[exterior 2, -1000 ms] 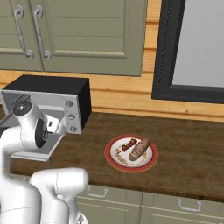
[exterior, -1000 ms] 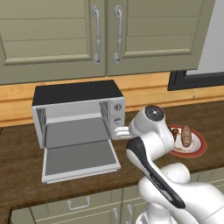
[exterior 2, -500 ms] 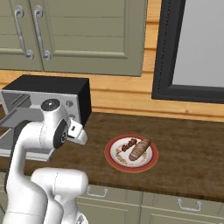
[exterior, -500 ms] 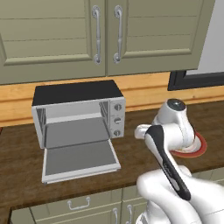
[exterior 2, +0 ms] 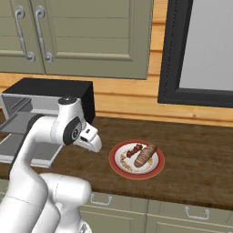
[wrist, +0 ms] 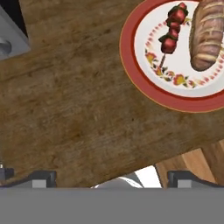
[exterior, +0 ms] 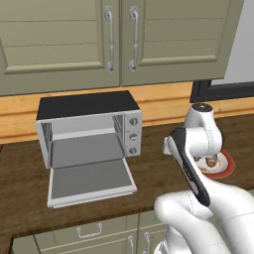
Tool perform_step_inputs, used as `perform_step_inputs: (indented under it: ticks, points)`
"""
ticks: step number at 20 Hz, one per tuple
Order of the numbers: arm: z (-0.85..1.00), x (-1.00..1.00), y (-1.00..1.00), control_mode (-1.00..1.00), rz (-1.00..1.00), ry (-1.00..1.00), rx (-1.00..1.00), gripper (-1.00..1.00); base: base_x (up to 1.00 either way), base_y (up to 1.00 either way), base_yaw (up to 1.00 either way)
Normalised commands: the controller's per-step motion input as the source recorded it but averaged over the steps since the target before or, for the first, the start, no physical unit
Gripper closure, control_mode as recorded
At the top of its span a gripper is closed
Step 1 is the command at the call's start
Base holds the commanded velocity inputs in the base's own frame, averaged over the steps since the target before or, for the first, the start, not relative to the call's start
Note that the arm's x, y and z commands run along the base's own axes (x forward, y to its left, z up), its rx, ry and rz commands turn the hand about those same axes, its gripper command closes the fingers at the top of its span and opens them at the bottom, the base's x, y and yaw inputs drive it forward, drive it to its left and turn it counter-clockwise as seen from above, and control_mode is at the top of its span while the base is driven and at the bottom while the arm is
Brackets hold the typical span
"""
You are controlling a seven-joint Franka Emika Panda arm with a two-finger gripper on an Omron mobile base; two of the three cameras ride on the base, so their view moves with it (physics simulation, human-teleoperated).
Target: Pick up the kebab skewer and baguette bread, and place them inside the toaster oven. Close the toaster oven door and start by setting the timer.
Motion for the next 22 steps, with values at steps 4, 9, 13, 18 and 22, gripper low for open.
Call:
perform_step_inputs:
  ticks: [4, 9, 13, 18, 22]
  points:
    - [0.00, 0.10, -0.61, -1.00, -0.07, 0.14, -0.01, -1.00, 0.00, 0.00, 0.00]
    - [0.00, 0.26, -0.71, -1.00, -0.01, 0.07, 0.00, -1.00, 0.00, 0.00, 0.00]
    - [-0.01, 0.21, -0.82, -1.00, 0.00, 0.03, 0.00, -1.00, 0.00, 0.00, 0.00]
    - [-0.08, 0.36, -0.70, -1.00, 0.03, 0.00, 0.00, -1.00, 0.00, 0.00, 0.00]
    - [-0.15, 0.35, -0.52, -1.00, 0.06, 0.00, 0.00, -1.00, 0.00, 0.00, 0.00]
